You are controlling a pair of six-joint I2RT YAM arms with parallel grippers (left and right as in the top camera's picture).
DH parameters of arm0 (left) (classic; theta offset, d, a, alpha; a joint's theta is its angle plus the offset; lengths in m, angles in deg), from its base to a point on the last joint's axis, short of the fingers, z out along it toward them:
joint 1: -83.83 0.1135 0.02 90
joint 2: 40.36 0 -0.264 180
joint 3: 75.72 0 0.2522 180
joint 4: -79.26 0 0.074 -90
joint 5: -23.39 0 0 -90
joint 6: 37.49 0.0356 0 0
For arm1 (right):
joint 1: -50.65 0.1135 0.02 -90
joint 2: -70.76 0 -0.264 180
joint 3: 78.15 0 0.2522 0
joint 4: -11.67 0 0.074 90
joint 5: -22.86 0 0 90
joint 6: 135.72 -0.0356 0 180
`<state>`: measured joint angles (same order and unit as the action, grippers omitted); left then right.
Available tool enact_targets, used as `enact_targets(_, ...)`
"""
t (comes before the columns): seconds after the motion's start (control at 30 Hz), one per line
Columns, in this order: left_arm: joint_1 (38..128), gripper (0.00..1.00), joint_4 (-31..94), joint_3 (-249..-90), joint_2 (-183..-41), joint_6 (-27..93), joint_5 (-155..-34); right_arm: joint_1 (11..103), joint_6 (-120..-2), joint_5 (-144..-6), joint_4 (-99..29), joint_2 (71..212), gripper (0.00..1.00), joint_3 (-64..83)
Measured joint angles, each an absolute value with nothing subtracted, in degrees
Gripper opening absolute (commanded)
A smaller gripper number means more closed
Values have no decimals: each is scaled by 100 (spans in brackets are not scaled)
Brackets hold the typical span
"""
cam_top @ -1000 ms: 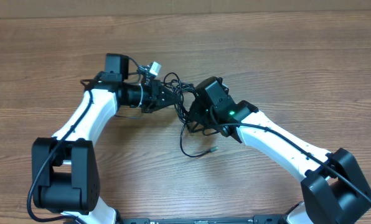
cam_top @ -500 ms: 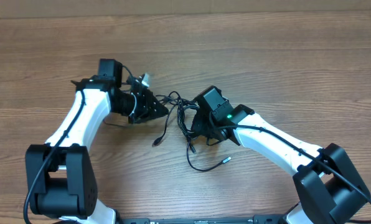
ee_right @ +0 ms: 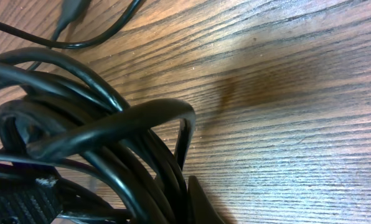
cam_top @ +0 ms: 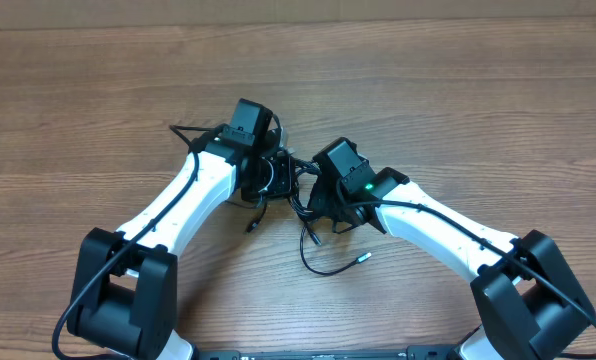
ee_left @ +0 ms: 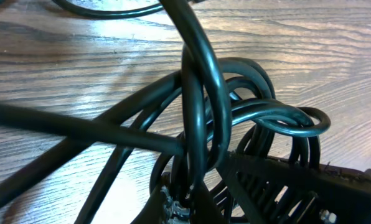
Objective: Untangle cables
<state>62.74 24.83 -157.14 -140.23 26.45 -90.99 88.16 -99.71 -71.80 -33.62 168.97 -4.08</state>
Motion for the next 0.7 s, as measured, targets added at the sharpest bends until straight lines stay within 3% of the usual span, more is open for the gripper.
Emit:
enact_targets(0.33,6417,4,2451,-15812,-13894,2608,-9668,8812,-9978,-7163,-3296,16899,4,-408)
enact_targets(0.7,7665,4,2066,-15830,-13796,2973,-11949,8845,-9987,-7279,-3126,16753,4,-192)
